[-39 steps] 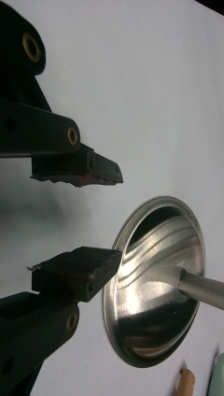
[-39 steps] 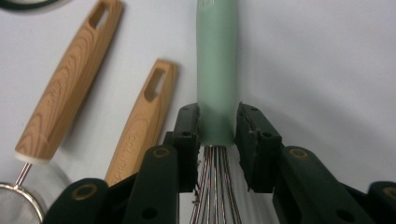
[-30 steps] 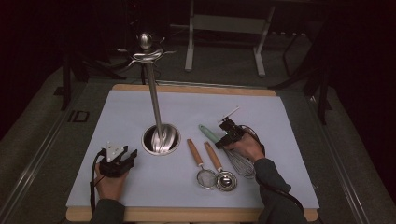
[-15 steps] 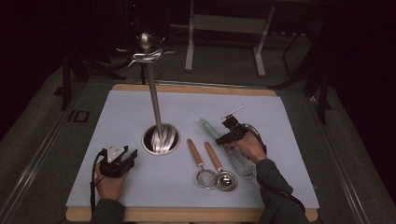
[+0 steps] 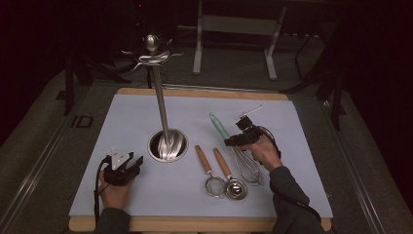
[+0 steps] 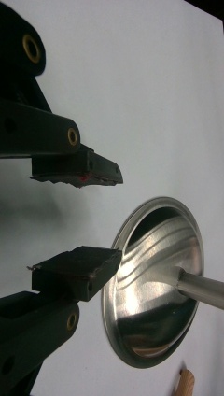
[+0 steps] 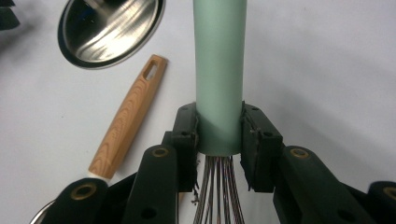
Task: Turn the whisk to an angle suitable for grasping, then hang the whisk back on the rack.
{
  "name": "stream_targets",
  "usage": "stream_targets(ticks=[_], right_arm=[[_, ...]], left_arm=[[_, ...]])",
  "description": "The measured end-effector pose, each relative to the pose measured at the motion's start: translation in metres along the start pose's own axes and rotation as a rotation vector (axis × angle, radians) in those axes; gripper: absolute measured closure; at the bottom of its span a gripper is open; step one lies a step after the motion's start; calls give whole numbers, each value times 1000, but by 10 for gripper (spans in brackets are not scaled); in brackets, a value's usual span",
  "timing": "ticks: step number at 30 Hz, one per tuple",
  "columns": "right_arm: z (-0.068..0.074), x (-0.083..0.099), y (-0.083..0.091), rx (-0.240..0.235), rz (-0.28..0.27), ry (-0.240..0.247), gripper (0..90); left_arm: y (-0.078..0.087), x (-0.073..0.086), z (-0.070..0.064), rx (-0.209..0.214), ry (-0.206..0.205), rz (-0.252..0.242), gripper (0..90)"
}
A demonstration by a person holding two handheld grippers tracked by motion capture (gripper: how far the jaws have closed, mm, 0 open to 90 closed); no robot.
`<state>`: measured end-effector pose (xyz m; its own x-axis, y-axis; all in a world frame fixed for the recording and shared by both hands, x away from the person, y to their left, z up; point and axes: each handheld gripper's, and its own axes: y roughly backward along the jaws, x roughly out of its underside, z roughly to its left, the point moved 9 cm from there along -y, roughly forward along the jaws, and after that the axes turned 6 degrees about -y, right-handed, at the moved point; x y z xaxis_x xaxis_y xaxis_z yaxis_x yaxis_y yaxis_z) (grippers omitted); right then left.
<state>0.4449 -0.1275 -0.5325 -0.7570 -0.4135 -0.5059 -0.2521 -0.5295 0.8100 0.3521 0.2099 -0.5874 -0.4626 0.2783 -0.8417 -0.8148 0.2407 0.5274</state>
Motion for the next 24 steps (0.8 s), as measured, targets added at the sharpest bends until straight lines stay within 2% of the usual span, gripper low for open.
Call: stream_targets(ticks=[7, 13, 24], right_arm=[[5, -4, 7, 3, -23, 17, 692], [11, -10, 15, 4, -56, 51, 692], [28, -20, 31, -50, -125, 113, 692]], left_arm=[[0, 0, 0, -1, 0, -1, 575], [0, 0, 0, -2, 1, -6, 576], [0, -1, 0, -5, -2, -9, 576]])
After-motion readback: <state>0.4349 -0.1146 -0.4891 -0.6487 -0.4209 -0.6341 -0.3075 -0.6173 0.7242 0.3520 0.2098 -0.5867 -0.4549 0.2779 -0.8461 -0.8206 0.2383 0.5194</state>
